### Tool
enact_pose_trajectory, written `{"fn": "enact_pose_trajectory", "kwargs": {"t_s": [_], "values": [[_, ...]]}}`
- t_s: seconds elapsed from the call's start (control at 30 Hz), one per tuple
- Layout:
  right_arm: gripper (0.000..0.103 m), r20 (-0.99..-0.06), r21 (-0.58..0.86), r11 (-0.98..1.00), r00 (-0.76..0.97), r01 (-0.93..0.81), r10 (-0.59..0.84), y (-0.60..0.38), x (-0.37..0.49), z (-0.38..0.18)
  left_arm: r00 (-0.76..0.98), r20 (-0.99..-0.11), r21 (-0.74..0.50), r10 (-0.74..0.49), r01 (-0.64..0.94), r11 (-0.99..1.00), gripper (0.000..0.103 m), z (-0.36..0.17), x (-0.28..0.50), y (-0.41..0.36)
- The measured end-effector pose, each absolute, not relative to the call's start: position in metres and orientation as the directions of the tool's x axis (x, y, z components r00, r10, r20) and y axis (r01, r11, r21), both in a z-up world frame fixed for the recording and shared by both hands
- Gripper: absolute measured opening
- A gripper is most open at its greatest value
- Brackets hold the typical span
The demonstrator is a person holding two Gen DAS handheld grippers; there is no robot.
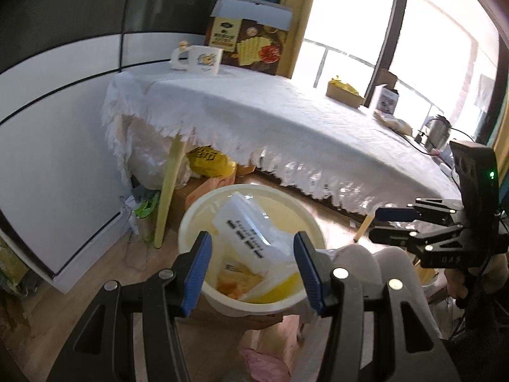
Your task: Collect trash
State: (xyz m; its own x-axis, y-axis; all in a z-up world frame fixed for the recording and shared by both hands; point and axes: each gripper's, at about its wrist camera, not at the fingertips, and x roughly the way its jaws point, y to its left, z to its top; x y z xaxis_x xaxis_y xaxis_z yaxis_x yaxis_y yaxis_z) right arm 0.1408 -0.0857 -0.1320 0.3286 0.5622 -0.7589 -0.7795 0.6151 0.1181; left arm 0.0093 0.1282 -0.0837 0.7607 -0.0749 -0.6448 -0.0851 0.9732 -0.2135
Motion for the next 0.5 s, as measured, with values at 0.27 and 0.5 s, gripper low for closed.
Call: {"fn": "enact_pose_trajectory", "kwargs": {"t_s": [0.27,0.5], "values": [[0.046,-0.710,0.120,0.667,0.406,-0.735,0.575,-0.135,0.123,-0.112,0.774,-0.620,-0.198,-0.129,0.004,0.980,0.065,-0.068,0.008,0.084],[0.046,-0.661,0.106,0.701,0.476,-0.705,0.579,-0.173,0.109,-0.088,0.794,-0.592,-0.140,-0.138,0.067,0.988,0.071,-0.047,0.002,0.047]]}}
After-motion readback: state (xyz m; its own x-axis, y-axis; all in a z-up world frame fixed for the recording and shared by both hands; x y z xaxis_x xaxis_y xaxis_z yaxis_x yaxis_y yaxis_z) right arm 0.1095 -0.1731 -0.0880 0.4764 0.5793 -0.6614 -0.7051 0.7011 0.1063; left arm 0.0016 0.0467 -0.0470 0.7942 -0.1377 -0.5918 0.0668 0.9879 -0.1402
